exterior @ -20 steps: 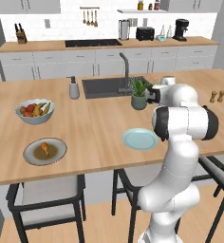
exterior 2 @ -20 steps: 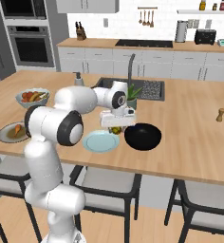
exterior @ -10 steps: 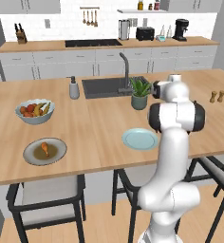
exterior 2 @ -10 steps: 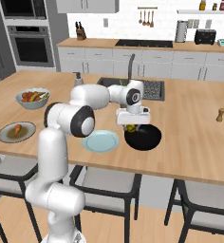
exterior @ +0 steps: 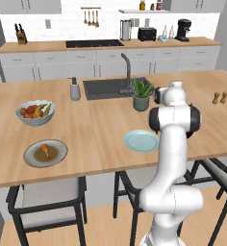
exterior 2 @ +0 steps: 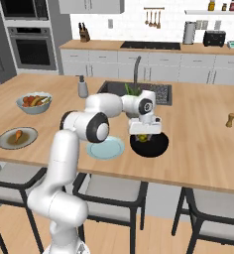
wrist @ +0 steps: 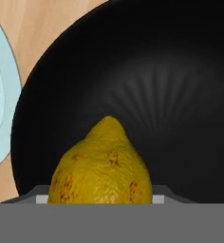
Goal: Pick the chicken drumstick and lemon from their plates and place them in the bowl. Then put the bowl in the fridge.
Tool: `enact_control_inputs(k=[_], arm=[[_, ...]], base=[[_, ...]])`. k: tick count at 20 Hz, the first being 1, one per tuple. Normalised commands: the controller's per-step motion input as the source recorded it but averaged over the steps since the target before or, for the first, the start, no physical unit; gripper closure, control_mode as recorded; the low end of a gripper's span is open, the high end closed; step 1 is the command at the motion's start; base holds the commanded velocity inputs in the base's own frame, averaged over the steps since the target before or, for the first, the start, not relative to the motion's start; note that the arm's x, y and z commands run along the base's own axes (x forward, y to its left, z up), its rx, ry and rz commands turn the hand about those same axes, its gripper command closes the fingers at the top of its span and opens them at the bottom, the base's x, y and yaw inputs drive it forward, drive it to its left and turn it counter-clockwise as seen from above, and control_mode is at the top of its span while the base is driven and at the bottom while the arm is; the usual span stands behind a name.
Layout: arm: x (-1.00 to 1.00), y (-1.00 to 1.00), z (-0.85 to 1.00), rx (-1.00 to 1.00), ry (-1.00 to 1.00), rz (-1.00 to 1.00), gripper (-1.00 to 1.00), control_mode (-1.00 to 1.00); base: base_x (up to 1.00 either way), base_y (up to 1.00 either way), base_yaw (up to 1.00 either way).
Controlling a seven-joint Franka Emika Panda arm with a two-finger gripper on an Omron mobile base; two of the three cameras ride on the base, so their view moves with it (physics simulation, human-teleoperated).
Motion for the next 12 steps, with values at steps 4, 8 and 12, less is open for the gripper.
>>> enact_control_inputs(k=[4, 8, 12], arm=[[0.07, 0.0, -0.5, 0.0, 0.0, 0.04, 1.0, -1.0], [0.0, 0.0, -0.37, 0.0, 0.0, 0.02, -1.0, -1.0], [-0.01, 0.01, 0.0, 0.0, -0.09, 0.0, -1.0, -1.0]], base=[[0.0, 0.0, 0.0], [0.0, 0.0, 0.0], [0.0, 0.0, 0.0]])
